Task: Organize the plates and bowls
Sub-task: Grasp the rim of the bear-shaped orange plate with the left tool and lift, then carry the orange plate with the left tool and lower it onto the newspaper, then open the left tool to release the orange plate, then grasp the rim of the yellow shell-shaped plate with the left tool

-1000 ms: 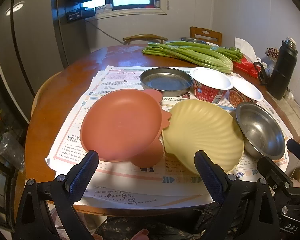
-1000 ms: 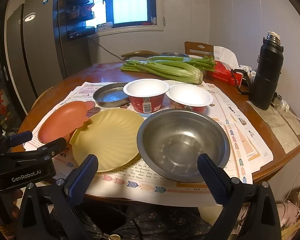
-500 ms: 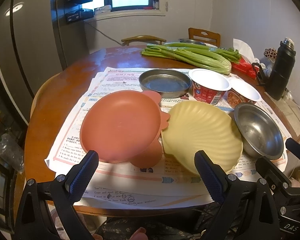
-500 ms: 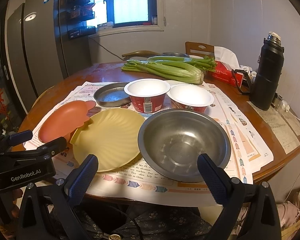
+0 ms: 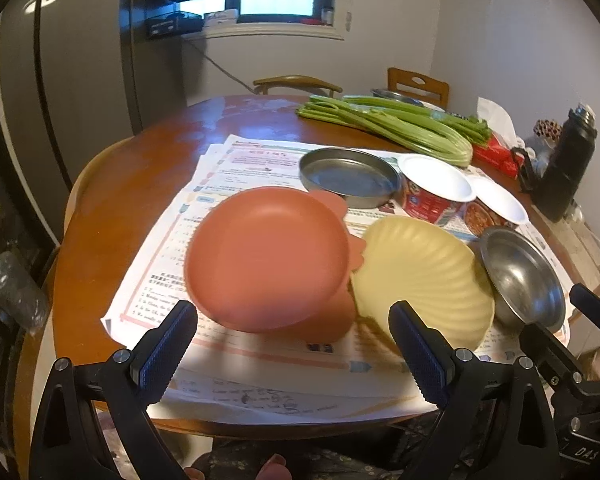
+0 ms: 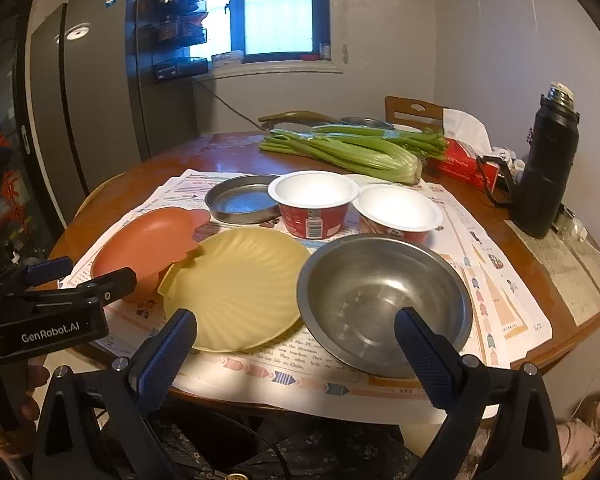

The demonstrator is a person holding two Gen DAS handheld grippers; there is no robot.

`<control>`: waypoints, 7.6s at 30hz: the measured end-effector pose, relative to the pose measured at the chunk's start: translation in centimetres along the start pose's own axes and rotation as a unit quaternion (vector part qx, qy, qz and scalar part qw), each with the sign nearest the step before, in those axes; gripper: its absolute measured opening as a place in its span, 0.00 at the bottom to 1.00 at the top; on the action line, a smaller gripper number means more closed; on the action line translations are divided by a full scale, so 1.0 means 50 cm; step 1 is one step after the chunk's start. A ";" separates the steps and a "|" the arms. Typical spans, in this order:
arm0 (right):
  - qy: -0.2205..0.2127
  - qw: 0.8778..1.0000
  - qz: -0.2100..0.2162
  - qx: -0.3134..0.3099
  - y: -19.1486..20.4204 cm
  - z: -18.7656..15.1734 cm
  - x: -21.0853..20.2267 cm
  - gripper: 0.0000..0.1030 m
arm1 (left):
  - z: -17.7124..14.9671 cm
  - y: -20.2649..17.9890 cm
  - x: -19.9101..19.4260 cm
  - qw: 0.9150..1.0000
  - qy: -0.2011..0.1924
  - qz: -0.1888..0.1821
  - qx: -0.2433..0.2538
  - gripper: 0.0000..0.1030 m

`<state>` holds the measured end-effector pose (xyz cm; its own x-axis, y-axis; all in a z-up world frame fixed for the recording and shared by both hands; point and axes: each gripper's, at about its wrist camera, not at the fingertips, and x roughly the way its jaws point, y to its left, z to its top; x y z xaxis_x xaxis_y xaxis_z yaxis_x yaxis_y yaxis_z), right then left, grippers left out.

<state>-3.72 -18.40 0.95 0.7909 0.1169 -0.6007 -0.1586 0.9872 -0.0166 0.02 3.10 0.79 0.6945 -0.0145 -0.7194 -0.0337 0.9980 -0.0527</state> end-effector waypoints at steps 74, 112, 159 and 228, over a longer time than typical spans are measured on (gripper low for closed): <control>0.113 0.973 0.150 -0.136 0.276 0.151 0.277 0.50 | 0.120 0.225 0.174 0.990 0.044 -0.042 -0.126 0.35; 0.119 0.977 0.156 -0.085 0.252 0.162 0.299 0.50 | 0.164 0.231 0.220 0.994 0.033 0.016 -0.098 0.56; 0.097 0.991 0.089 -0.027 -0.003 0.143 0.185 0.50 | 0.054 -0.017 0.120 0.995 0.074 -0.067 0.003 0.59; 0.168 0.966 0.155 -0.120 0.102 0.056 0.227 0.52 | -0.022 0.022 0.107 0.996 0.078 -0.038 -0.024 0.48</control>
<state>6.08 -11.74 -3.71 0.4530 0.3213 -0.8316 -0.5219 0.8518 0.0448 2.90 4.04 -3.85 0.5760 -0.1022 -0.8111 -0.0226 0.9898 -0.1408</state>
